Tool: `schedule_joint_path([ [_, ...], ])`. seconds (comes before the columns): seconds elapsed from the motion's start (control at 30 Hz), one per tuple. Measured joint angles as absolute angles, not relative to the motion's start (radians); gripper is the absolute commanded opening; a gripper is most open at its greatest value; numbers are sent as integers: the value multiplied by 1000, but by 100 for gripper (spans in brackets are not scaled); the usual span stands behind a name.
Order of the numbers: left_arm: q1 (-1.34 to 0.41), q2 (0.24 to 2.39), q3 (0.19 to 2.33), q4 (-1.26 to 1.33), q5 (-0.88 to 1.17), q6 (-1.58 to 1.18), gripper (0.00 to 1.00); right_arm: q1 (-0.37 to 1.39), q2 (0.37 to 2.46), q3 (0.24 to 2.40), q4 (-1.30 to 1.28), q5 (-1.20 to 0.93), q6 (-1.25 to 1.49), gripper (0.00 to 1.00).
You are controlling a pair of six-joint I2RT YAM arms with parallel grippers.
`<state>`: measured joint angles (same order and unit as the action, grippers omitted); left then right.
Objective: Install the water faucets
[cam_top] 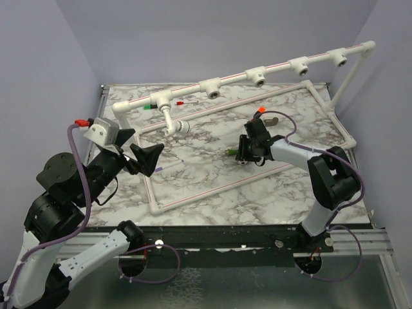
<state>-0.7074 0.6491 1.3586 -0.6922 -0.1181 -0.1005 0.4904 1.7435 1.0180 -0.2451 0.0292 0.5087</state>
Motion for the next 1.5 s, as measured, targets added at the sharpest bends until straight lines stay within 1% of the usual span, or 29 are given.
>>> schedule_joint_path([
  [0.17, -707, 641, 1350, -714, -118, -140, 99, 493, 1683, 1006, -272, 7, 509, 1],
  [0.47, -707, 596, 1307, -749, -91, -273, 99, 500, 1459, 957, -302, -88, 499, 0],
  [0.77, -707, 484, 1147, -765, -39, -496, 99, 550, 1292, 925, -340, -181, 458, 1],
  [1.0, -707, 395, 1013, -778, 3, -671, 99, 607, 1237, 893, -346, -232, 452, 0],
  [1.23, -707, 359, 891, -795, 22, -820, 99, 712, 1227, 898, -339, -275, 475, 1],
  [1.5, -707, 369, 783, -781, 82, -946, 99, 858, 1261, 989, -321, -276, 499, 0],
])
